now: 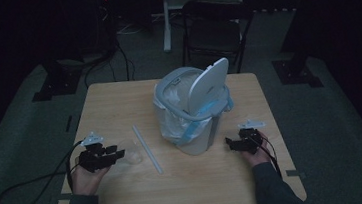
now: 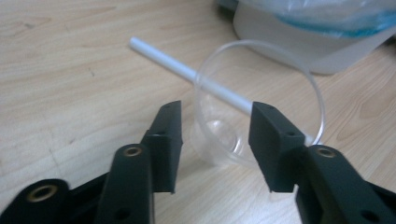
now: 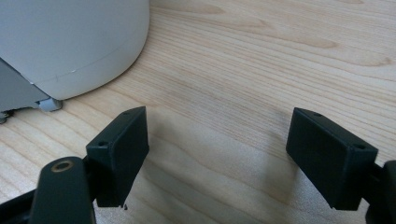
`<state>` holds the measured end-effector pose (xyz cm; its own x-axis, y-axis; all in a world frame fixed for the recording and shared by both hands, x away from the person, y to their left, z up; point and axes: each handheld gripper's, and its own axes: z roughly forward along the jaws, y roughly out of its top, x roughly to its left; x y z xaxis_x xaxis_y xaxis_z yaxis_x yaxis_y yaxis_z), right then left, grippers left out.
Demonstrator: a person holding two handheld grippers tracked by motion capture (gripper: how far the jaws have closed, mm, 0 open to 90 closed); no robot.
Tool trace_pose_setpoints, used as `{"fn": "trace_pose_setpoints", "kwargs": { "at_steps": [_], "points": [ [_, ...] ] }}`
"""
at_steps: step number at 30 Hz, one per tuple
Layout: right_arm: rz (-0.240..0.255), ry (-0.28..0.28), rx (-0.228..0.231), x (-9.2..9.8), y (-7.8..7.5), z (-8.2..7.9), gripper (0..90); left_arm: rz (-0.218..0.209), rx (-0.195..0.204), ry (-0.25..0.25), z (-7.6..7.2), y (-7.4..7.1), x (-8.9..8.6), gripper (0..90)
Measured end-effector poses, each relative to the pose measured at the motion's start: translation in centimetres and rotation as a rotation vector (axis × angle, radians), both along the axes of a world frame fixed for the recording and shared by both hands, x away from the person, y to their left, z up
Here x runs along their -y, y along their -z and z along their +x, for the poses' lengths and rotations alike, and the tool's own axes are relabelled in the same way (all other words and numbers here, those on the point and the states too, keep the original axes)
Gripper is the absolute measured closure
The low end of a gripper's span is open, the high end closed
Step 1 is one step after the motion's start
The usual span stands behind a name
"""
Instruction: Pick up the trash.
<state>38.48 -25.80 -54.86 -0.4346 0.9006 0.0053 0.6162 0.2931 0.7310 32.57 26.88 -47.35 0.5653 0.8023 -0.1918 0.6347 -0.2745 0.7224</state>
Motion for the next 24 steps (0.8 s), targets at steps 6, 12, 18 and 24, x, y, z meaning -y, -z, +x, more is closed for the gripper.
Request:
{"fn": "trace_pose_setpoints", "kwargs": {
  "at_steps": [6,12,18,24],
  "points": [
    [0.000,0.000,0.000,0.0,0.0,0.0,19.9,0.055,0.004,-0.001,-1.0,0.6,-0.2,74.1],
    [0.000,0.000,0.000,0.0,0.0,0.0,19.9,0.079,-0.004,-0.001,-1.7,1.5,-0.3,84.0],
    [0.000,0.000,0.000,0.0,0.0,0.0,19.9,0.052,0.045,-0.041,-1.7,1.0,-0.7,87.2],
    [0.000,0.000,0.000,0.0,0.0,0.0,19.9,0.044,0.068,-0.051,-1.6,0.4,-0.7,87.3]
  ]
}}
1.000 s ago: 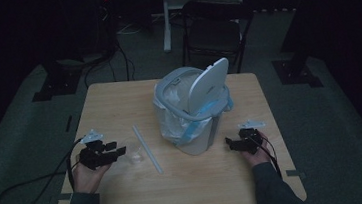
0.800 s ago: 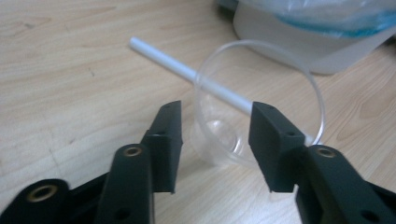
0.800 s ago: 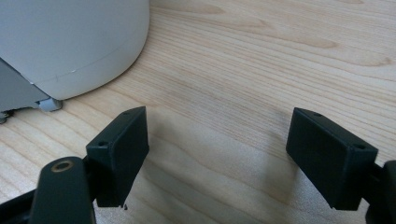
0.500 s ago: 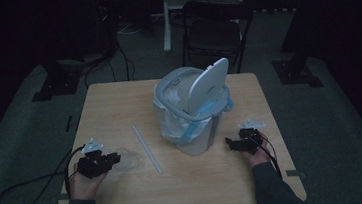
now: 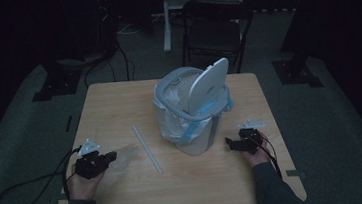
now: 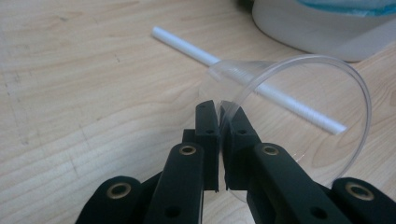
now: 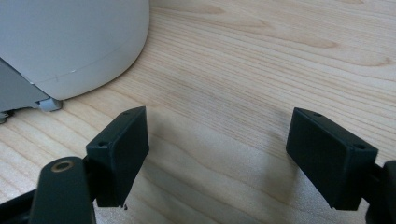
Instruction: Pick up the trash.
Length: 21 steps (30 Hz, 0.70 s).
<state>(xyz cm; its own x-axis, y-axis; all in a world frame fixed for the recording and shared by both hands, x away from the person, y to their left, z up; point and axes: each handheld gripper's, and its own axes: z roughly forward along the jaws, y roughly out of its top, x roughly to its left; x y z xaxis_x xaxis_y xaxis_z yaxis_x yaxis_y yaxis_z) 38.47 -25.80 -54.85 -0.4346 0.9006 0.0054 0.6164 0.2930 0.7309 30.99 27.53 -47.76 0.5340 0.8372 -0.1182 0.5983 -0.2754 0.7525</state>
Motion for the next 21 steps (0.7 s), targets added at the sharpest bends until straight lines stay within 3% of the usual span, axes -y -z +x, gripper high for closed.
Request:
{"fn": "trace_pose_setpoints", "kwargs": {
  "at_steps": [21],
  "points": [
    [0.000,0.000,0.000,0.0,0.0,0.0,19.9,-0.022,0.107,0.027,0.9,-3.9,0.6,87.3]
  ]
}}
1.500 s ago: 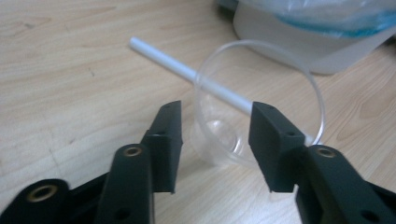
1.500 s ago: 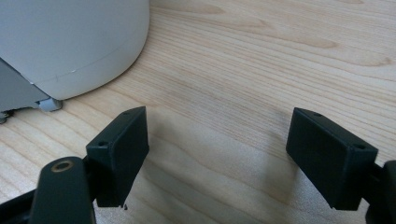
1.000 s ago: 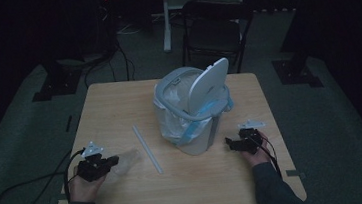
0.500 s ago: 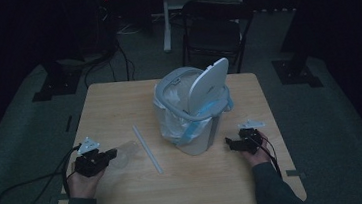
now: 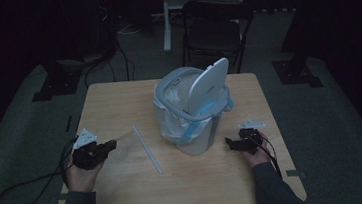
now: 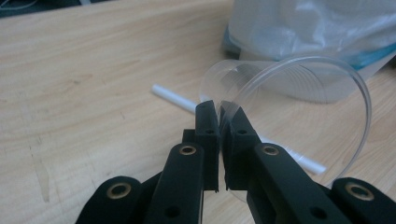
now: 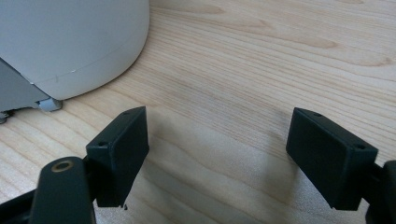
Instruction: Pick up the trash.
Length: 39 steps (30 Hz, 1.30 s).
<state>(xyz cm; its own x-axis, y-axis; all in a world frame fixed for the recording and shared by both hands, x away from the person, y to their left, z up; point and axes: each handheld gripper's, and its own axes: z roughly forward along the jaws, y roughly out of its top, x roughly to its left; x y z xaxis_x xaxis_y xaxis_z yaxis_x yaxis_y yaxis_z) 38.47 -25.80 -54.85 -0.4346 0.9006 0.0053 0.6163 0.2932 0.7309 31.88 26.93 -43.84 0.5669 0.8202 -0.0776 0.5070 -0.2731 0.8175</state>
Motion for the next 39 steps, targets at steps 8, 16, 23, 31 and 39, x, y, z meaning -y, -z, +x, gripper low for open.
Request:
{"fn": "trace_pose_setpoints", "kwargs": {
  "at_steps": [8,16,23,31,39],
  "points": [
    [0.000,0.000,0.000,0.0,0.0,0.0,19.9,-0.015,0.030,0.006,0.5,-1.2,-0.1,87.2],
    [0.000,0.000,0.000,0.0,0.0,0.0,19.9,-0.028,0.059,0.009,0.9,-2.5,0.0,87.3],
    [0.000,0.000,0.000,0.0,0.0,0.0,19.9,-0.033,0.082,0.015,1.4,-3.6,0.3,87.3],
    [0.000,0.000,0.000,0.0,0.0,0.0,19.9,-0.038,0.089,0.019,2.3,-4.4,0.5,87.3],
    [0.001,0.001,0.000,0.0,0.0,0.0,19.9,-0.046,0.110,0.037,2.9,-5.3,0.8,87.3]
  ]
}}
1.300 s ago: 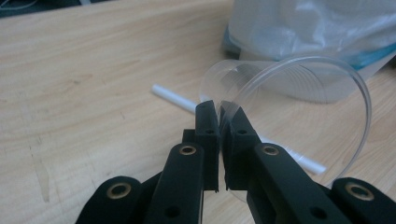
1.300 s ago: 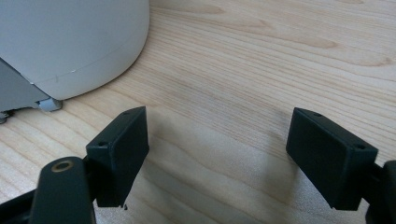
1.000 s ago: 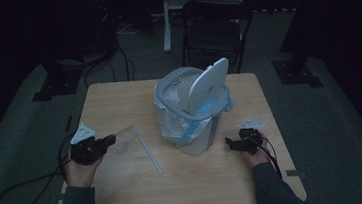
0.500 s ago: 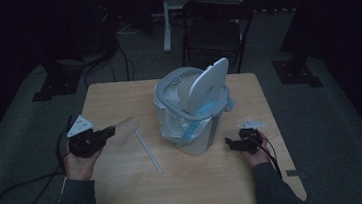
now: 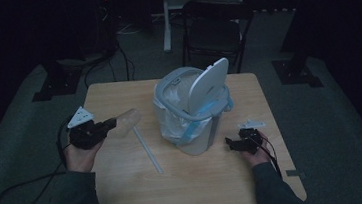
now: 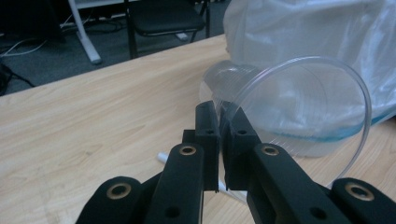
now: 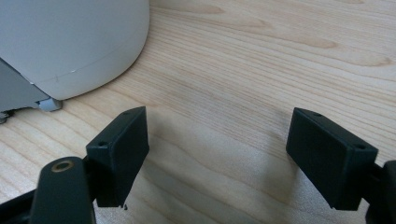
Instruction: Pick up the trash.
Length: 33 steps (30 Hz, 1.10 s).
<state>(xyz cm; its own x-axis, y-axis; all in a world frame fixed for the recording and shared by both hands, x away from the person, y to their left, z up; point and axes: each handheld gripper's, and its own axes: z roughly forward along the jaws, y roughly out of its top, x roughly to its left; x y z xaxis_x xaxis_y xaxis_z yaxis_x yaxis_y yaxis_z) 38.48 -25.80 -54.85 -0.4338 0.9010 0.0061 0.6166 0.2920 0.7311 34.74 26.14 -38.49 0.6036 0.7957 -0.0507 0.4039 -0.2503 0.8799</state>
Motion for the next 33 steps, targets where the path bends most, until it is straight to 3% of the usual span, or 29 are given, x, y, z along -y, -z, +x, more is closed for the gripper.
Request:
{"fn": "trace_pose_setpoints", "kwargs": {
  "at_steps": [6,9,12,18,20,25,33],
  "points": [
    [-0.002,-0.001,0.001,0.0,0.0,0.0,19.9,0.000,0.018,0.011,0.2,-1.1,0.4,87.3],
    [-0.002,-0.001,0.000,0.0,0.0,0.0,19.9,-0.020,0.025,0.019,0.4,-1.4,0.4,87.3],
    [-0.002,-0.001,0.001,0.0,0.0,0.0,19.9,0.006,0.021,0.015,0.5,-1.6,0.6,87.3],
    [-0.002,-0.001,0.001,0.0,0.0,0.0,19.9,-0.013,0.043,0.040,0.7,-2.6,1.1,87.3],
    [-0.002,-0.001,0.001,0.0,0.0,0.0,19.9,0.007,0.034,0.043,0.9,-2.7,1.2,87.4],
    [-0.002,-0.001,0.001,0.0,0.0,0.0,19.9,0.033,0.065,0.084,1.0,-4.6,2.6,87.4],
    [-0.002,-0.001,0.001,0.0,0.0,0.0,19.9,0.034,0.107,0.141,1.6,-7.3,4.3,87.4]
  ]
}}
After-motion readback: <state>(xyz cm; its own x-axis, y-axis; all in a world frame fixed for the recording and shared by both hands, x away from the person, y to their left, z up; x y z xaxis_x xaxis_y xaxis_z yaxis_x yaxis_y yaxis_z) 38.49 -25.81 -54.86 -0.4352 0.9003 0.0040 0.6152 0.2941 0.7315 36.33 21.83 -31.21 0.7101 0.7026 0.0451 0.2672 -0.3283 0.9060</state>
